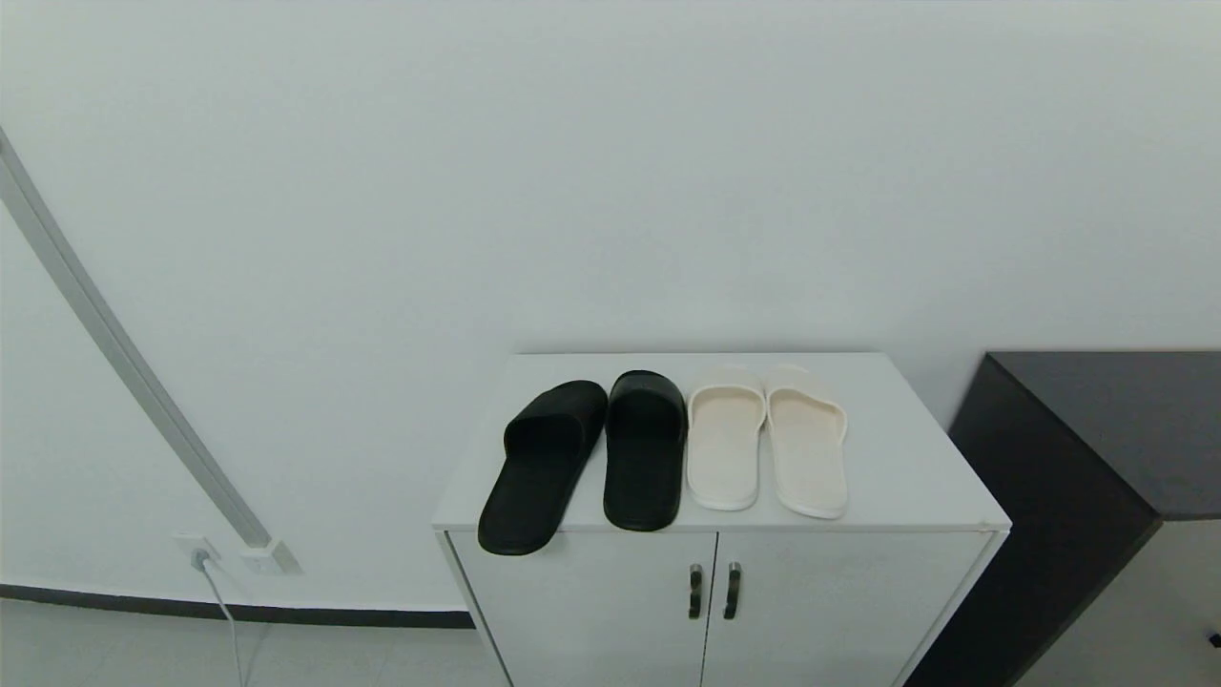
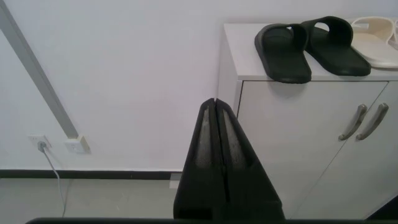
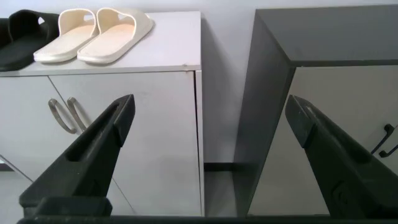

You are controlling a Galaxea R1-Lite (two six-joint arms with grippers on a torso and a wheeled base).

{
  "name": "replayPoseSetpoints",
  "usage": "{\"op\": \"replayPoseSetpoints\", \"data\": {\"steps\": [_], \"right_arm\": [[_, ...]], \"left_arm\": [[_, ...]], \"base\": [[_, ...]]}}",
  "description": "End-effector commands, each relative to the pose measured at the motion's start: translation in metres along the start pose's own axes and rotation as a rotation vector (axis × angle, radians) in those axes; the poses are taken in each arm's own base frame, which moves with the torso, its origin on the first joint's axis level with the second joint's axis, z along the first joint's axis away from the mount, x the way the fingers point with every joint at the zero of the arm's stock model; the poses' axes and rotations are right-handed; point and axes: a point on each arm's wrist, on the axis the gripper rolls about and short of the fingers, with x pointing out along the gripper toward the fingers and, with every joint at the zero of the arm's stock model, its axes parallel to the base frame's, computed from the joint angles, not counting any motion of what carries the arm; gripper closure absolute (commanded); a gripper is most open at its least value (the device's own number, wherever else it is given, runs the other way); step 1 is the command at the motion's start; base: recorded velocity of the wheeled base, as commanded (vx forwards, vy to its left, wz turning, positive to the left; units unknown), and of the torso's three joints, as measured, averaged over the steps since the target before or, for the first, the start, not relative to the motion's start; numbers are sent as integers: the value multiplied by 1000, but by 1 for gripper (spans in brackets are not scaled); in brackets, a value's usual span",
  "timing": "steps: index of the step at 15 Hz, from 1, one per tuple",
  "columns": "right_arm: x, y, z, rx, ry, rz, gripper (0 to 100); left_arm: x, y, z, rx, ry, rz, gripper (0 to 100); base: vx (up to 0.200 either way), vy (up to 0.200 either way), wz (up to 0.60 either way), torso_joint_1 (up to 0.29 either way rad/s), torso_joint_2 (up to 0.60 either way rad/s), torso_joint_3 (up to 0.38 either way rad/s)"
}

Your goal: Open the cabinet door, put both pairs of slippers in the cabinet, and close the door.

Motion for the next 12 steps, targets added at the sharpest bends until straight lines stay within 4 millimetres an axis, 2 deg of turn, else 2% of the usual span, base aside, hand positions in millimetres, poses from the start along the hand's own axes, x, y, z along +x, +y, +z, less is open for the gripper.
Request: {"op": "replayPoseSetpoints", "data": {"steps": [1,9,10,11,12], "right_arm": [[0,0,0,-4,0,0,0],[1,0,3,-59,8,-15,0],[-1,0,15,-38,-23,-19,0],[-4,0,78,155,-84,8,0],[6,0,75,99,22,22,0]], "left_arm": [[0,0,0,0,-1,2,100],[0,0,0,0,-1,0,100],[0,0,0,0,1,-1,100],[0,0,0,0,-1,-14,100],[0,0,0,2,1,-17,100]], "base": [[0,0,0,0,0,0],[0,0,0,0,0,0],[0,0,0,0,0,0],[0,0,0,0,0,0],[0,0,0,0,0,0]]}}
